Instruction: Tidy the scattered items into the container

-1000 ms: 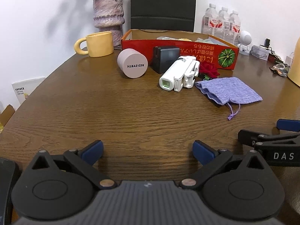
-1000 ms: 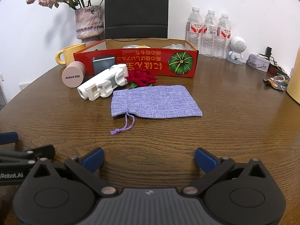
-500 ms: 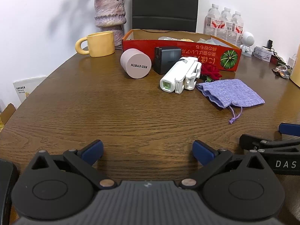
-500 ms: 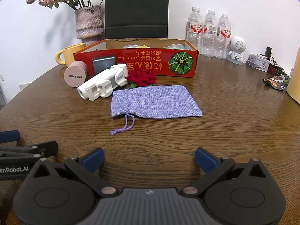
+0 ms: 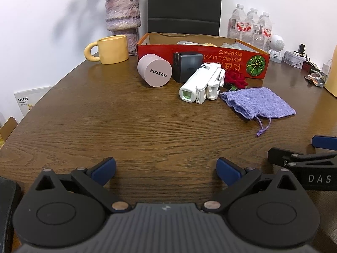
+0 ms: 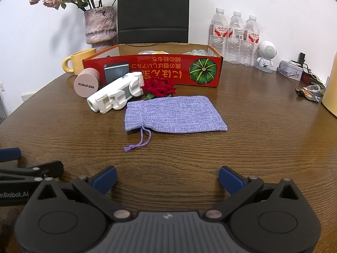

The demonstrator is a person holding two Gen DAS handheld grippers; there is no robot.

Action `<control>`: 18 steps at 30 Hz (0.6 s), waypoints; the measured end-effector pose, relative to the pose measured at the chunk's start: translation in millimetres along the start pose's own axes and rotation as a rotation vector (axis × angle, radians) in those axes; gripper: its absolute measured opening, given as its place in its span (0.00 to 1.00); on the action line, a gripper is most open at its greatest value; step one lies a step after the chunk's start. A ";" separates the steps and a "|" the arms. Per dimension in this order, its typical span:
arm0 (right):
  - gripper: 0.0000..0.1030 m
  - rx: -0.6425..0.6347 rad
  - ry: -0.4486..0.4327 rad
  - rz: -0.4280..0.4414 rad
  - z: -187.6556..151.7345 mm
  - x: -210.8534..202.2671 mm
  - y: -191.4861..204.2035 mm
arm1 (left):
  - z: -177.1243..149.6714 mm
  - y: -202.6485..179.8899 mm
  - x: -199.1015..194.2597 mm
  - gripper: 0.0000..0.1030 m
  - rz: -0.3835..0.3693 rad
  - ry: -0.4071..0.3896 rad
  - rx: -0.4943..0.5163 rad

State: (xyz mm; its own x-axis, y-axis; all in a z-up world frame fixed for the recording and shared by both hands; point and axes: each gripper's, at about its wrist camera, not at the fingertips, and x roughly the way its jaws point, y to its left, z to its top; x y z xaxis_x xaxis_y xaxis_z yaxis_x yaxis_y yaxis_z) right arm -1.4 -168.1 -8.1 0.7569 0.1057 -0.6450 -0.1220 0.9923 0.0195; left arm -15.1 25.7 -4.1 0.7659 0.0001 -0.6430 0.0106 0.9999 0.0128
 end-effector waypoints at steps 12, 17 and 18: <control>1.00 0.000 0.000 0.000 -0.1 0.2 -0.1 | 12.2 2.2 -7.7 1.00 -0.040 -0.024 0.002; 1.00 0.001 0.000 -0.001 -0.1 0.3 0.1 | 48.3 -3.4 -3.6 1.00 -0.152 -0.095 0.083; 1.00 -0.002 0.002 0.003 0.4 0.7 -0.4 | 60.7 -7.7 5.7 1.00 -0.176 -0.091 0.098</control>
State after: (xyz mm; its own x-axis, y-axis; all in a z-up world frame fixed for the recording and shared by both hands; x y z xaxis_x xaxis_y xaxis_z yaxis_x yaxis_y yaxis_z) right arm -0.6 -168.4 -8.3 0.7555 0.1091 -0.6461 -0.1261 0.9918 0.0199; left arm 28.3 17.0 38.6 0.8016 -0.1806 -0.5699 0.2088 0.9778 -0.0163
